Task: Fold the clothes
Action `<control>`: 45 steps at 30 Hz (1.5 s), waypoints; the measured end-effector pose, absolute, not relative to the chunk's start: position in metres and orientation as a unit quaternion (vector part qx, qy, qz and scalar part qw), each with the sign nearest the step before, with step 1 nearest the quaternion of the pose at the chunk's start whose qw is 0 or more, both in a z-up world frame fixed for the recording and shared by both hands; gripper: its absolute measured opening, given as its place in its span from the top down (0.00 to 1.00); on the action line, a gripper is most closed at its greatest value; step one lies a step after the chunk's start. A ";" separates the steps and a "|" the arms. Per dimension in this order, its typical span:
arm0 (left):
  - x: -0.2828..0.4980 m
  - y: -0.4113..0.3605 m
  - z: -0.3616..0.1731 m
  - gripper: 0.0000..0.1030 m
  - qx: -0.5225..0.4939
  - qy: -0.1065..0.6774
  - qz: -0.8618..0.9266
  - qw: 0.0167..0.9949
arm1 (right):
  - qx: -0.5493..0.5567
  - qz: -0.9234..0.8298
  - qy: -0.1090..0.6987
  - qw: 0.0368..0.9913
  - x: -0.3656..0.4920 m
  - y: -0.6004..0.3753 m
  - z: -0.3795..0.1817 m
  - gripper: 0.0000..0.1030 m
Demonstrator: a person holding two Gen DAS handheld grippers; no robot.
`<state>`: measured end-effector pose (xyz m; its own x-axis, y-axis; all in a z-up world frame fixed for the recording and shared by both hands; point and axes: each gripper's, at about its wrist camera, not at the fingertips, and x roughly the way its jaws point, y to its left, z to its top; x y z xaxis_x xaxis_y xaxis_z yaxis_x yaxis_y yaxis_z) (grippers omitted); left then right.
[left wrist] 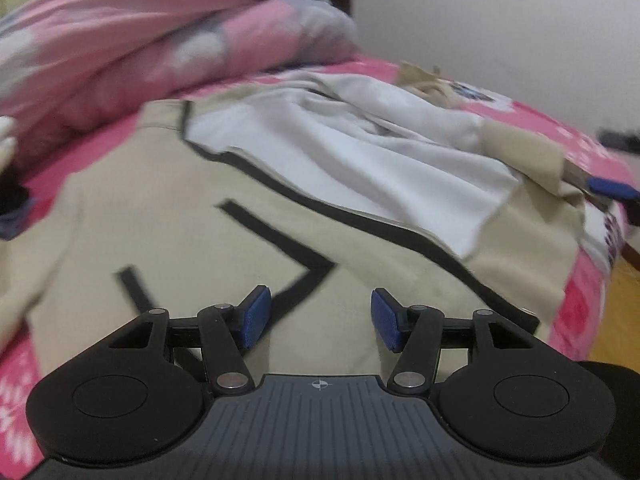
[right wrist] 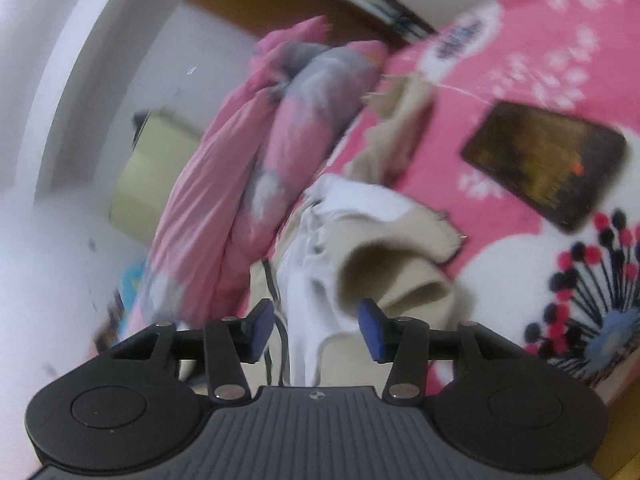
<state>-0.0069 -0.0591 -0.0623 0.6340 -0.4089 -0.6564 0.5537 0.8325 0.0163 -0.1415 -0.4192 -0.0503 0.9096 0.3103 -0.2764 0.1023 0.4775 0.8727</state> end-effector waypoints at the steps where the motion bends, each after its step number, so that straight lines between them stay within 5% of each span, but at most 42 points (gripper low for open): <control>1: -0.008 -0.062 -0.065 0.46 0.113 0.328 -0.269 0.898 | 0.523 0.061 0.202 0.826 -0.136 -0.425 -0.055 0.46; 17: -0.005 -0.058 -0.083 0.45 0.070 0.303 -0.282 0.908 | 0.644 0.018 0.240 0.726 -0.070 -0.446 -0.096 0.46; 20: -0.005 -0.055 -0.084 0.45 0.061 0.299 -0.285 0.909 | 0.615 -0.004 0.219 0.758 -0.060 -0.444 -0.089 0.75; 21: -0.005 -0.054 -0.085 0.45 0.058 0.298 -0.286 0.909 | 0.600 -0.012 0.211 0.772 -0.057 -0.442 -0.083 0.92; 23: -0.005 -0.052 -0.085 0.45 0.052 0.297 -0.288 0.909 | 0.564 -0.034 0.197 0.801 -0.051 -0.438 -0.069 0.96; 26: -0.003 -0.049 -0.086 0.45 0.037 0.298 -0.292 0.908 | 0.432 0.003 0.157 0.888 -0.045 -0.411 -0.019 0.97; 29: 0.000 -0.042 -0.086 0.45 0.008 0.305 -0.296 0.905 | 0.168 0.125 0.132 0.969 -0.052 -0.337 0.032 0.97; 34: 0.010 -0.018 -0.086 0.45 -0.089 0.330 -0.309 0.887 | -0.202 0.246 0.202 0.926 -0.078 -0.233 0.002 0.97; 45: 0.019 0.002 -0.087 0.45 -0.183 0.350 -0.313 0.864 | -0.345 0.217 0.222 0.886 -0.097 -0.200 -0.060 0.95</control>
<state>0.0186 0.0019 -0.0865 0.5585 -0.6695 -0.4897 0.4132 0.7365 -0.5356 -0.0969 -0.1999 -0.0599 0.8070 0.2319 -0.5431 -0.5382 0.6673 -0.5148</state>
